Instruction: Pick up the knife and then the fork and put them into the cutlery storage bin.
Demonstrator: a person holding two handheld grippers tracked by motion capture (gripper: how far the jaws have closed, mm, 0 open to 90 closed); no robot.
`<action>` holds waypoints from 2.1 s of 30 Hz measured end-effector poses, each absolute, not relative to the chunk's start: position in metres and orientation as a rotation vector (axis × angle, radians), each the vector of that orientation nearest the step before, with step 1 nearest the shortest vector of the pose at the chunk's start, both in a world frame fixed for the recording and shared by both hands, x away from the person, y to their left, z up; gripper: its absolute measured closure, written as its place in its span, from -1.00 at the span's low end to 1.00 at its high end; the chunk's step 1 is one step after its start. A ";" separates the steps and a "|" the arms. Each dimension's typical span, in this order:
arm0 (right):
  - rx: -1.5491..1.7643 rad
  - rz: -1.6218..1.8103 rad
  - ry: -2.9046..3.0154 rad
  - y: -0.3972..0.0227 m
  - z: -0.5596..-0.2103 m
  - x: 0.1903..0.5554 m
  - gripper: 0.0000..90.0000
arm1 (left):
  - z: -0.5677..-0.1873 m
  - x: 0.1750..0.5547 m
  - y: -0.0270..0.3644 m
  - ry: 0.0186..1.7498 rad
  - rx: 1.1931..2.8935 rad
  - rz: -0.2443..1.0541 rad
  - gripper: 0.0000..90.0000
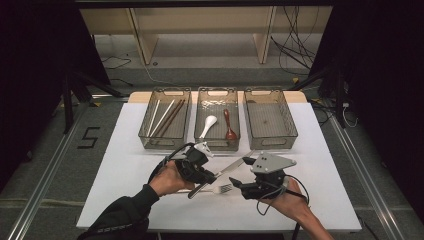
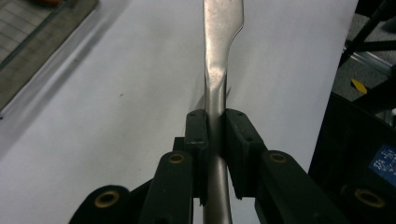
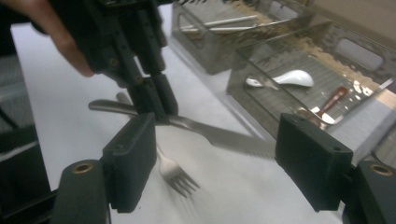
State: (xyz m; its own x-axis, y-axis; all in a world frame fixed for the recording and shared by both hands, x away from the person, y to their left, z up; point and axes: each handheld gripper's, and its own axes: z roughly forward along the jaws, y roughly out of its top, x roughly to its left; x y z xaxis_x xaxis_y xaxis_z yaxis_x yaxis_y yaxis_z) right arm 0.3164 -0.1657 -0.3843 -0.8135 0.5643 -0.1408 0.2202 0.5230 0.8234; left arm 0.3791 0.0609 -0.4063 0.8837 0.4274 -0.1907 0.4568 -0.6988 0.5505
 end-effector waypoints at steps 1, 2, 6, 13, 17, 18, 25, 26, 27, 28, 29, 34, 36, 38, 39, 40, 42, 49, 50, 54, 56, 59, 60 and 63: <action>0.618 1.182 2.390 -0.162 -0.385 0.315 -0.32 | -0.406 0.378 0.060 0.621 2.450 -0.067 0.76; 0.576 1.146 2.409 -0.158 -0.387 0.314 -0.32 | -0.407 0.378 0.059 0.614 2.456 -0.074 0.76; 0.454 1.040 2.448 -0.146 -0.394 0.311 -0.29 | -0.406 0.374 0.056 0.587 2.478 -0.083 0.76; 0.300 0.891 2.478 -0.132 -0.403 0.311 -0.18 | -0.404 0.369 0.051 0.529 2.514 -0.110 0.76; 0.214 0.821 2.482 -0.128 -0.408 0.309 -0.05 | -0.403 0.366 0.049 0.509 2.530 -0.124 0.76; 0.208 0.809 2.491 -0.127 -0.409 0.309 -0.01 | -0.403 0.366 0.048 0.505 2.533 -0.131 0.76; 0.116 0.724 2.528 -0.123 -0.413 0.308 0.23 | -0.405 0.364 0.045 0.470 2.567 -0.162 0.76; 0.114 0.715 2.534 -0.123 -0.414 0.308 0.26 | -0.406 0.364 0.045 0.463 2.572 -0.168 0.76; 0.106 0.706 2.540 -0.122 -0.415 0.308 0.28 | -0.406 0.363 0.045 0.458 2.576 -0.171 0.76; 0.094 0.696 2.548 -0.122 -0.416 0.308 0.29 | -0.406 0.363 0.044 0.455 2.578 -0.177 0.76; 0.086 0.679 2.551 -0.121 -0.417 0.308 0.32 | -0.406 0.363 0.044 0.453 2.580 -0.180 0.76; 0.045 0.646 2.556 -0.119 -0.419 0.306 0.46 | -0.405 0.363 0.044 0.445 2.586 -0.196 0.76; 0.024 0.625 2.552 -0.119 -0.420 0.306 0.50 | -0.405 0.363 0.044 0.446 2.587 -0.213 0.76; 0.000 0.619 2.557 -0.118 -0.421 0.304 0.54 | -0.406 0.363 0.044 0.443 2.590 -0.225 0.76; -0.014 0.614 2.550 -0.118 -0.422 0.304 0.56 | -0.407 0.363 0.044 0.444 2.590 -0.228 0.76; -0.023 0.609 2.546 -0.117 -0.422 0.303 0.57 | -0.407 0.363 0.044 0.441 2.593 -0.235 0.76; -0.047 0.594 2.541 -0.117 -0.423 0.302 0.60 | -0.407 0.363 0.044 0.442 2.601 -0.243 0.76; -0.131 0.562 2.546 -0.116 -0.427 0.297 0.72 | -0.410 0.362 0.041 0.430 2.612 -0.275 0.76; -0.159 0.555 2.540 -0.116 -0.428 0.297 0.75 | -0.410 0.363 0.041 0.423 2.616 -0.285 0.76; -0.221 0.536 2.546 -0.116 -0.431 0.293 0.94 | -0.411 0.364 0.043 0.412 2.616 -0.310 0.76; -0.224 0.542 2.553 -0.116 -0.430 0.294 0.95 | -0.410 0.364 0.043 0.414 2.614 -0.312 0.76; -0.229 0.546 2.555 -0.117 -0.430 0.294 0.96 | -0.410 0.364 0.042 0.431 2.610 -0.315 0.74; -0.230 0.544 2.551 -0.117 -0.430 0.294 0.96 | -0.409 0.364 0.043 0.438 2.604 -0.315 0.72; -0.220 0.564 2.553 -0.119 -0.427 0.296 0.96 | -0.402 0.367 0.048 0.468 2.567 -0.296 0.59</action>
